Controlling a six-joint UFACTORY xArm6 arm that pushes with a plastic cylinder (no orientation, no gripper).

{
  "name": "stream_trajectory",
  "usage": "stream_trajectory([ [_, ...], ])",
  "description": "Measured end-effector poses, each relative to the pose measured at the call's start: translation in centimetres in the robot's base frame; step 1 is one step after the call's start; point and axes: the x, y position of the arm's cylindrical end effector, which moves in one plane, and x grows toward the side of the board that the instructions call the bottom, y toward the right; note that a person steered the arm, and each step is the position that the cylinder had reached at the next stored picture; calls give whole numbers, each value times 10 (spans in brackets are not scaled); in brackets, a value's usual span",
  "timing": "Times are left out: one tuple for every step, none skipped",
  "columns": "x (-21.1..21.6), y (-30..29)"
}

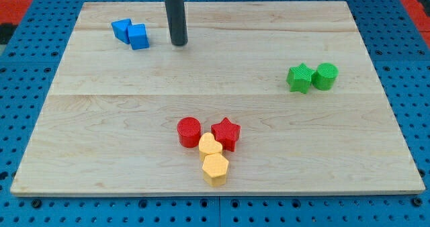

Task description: Separate the blue triangle and the blue cube

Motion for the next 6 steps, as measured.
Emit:
stream_trajectory([
  [-39, -17],
  [-41, -62],
  [-36, -107],
  [-36, -142],
  [-29, -148],
  [-11, -119],
])
